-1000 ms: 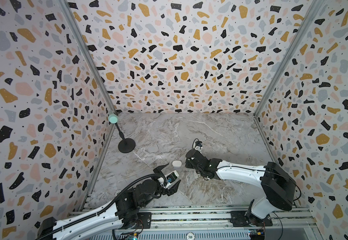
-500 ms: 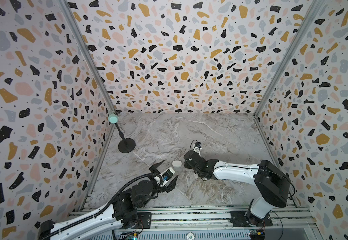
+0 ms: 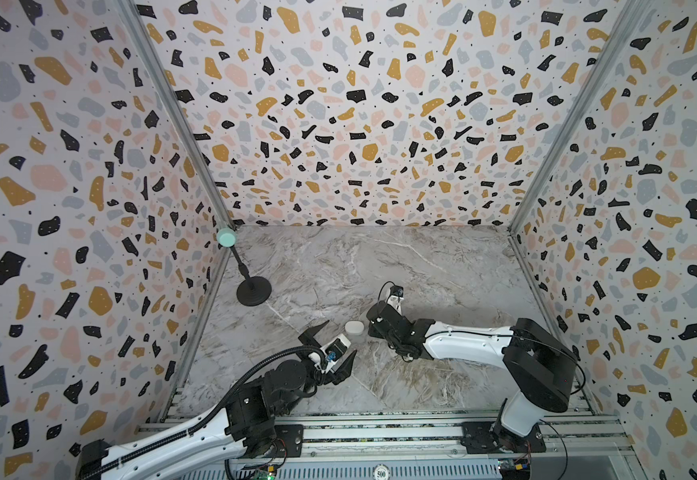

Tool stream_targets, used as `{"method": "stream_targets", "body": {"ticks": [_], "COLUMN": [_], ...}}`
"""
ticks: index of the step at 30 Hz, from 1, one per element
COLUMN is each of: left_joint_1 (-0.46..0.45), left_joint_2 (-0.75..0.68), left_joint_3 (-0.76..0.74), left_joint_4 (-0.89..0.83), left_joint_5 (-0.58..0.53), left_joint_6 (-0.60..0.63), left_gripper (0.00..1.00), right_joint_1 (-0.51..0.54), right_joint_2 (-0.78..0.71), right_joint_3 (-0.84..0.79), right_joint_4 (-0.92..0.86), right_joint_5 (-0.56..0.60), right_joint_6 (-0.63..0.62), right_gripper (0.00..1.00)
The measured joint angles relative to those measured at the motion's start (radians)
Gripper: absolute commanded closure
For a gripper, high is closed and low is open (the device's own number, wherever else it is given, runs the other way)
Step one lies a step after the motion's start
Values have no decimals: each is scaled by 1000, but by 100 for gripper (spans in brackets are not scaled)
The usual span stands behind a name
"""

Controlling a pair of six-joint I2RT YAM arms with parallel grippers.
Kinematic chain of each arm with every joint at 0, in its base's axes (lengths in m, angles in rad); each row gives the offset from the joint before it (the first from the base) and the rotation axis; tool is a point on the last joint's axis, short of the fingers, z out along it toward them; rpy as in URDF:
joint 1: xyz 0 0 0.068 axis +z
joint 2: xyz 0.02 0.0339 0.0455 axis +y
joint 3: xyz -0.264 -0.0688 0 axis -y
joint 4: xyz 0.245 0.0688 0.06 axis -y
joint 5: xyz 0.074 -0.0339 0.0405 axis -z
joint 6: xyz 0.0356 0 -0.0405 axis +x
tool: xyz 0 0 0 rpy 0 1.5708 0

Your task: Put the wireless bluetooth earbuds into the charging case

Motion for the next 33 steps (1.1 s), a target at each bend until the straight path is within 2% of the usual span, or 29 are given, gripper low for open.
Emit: {"method": "stream_targets", "body": {"ticks": [33], "left_joint_1": [12], "left_joint_2": [18], "left_joint_3": [0], "left_joint_4": [0], "left_joint_5": [23], "left_joint_6": [0], "left_gripper": [0], "right_joint_1": [5], "right_joint_2": [30], "right_joint_3": [-19], "right_joint_4": [63], "right_joint_5": [0], "right_joint_6": [65], "right_gripper": [94]}}
